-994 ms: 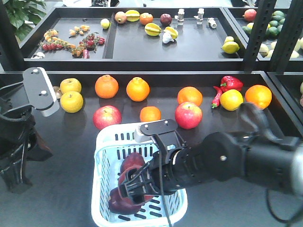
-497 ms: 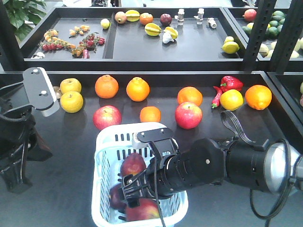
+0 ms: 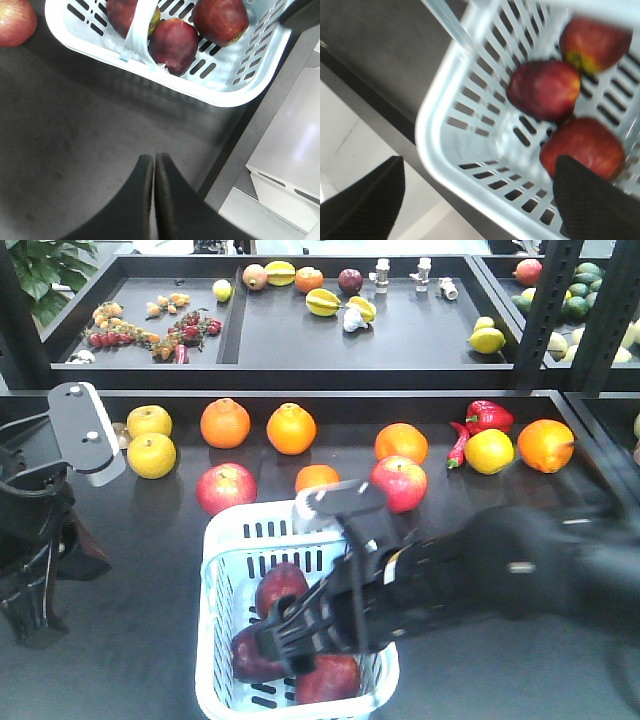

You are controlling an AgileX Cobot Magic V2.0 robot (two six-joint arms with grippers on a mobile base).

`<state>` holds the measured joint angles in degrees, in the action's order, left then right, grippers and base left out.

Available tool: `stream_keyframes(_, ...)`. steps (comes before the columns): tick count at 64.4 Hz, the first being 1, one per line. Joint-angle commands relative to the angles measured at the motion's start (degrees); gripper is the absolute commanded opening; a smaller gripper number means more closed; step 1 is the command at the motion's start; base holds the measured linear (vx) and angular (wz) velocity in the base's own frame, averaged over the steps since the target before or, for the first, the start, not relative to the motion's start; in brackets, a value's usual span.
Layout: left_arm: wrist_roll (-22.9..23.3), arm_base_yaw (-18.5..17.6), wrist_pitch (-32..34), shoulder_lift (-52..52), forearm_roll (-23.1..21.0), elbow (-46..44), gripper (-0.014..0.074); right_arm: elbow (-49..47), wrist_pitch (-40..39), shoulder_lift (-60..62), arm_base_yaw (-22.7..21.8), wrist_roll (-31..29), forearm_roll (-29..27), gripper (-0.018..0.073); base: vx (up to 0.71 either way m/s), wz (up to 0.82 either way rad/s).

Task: Pick three apples into basket with both arms

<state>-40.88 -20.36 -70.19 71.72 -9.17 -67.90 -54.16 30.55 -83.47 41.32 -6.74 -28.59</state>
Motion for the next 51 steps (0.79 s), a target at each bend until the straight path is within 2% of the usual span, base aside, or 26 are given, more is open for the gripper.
stream_keyframes(1, 0.12, -0.21, 1.84, -1.46, -1.24, -1.19, -0.0006, -1.46, -1.60, 6.58, -1.23, 0.52, 3.25, 0.0541, 0.00, 0.00)
stream_keyframes(4, 0.12, -0.21, 1.84, -1.46, -1.24, -1.19, -0.0006, -1.46, -1.25, 8.46, -3.04, 2.44, 5.37, 0.0535, 0.00, 0.00)
stream_keyframes(11, 0.12, -0.21, 1.84, -1.46, -1.24, -1.19, -0.0006, -1.46, 0.77, 11.71, -10.27, 5.42, 9.35, 0.0521, 0.00, 0.00)
stream_keyframes(19, 0.12, -0.21, 1.84, -1.46, -1.24, -1.19, -0.0006, -1.46, 3.02, 14.51, -20.13, 4.83, 13.89, 0.0487, 0.00, 0.00)
stream_keyframes(28, 0.12, -0.21, 1.84, -1.46, -1.24, -1.19, -0.0006, -1.46, 3.53, 17.18, -28.87, 2.01, 18.20, 0.0423, 0.00, 0.00)
stream_keyframes(39, 0.12, -0.21, 1.84, -1.46, -1.24, -1.19, -0.0006, -1.46, 3.07, 19.54, -35.61, -2.18, 19.79, 0.0311, 0.00, 0.00)
stream_keyframes(51, 0.12, -0.21, 1.84, -1.46, -1.24, -1.19, -0.0006, -1.15, 2.44, 21.02, -40.23, -3.65, 19.98, 0.0167, 0.00, 0.00)
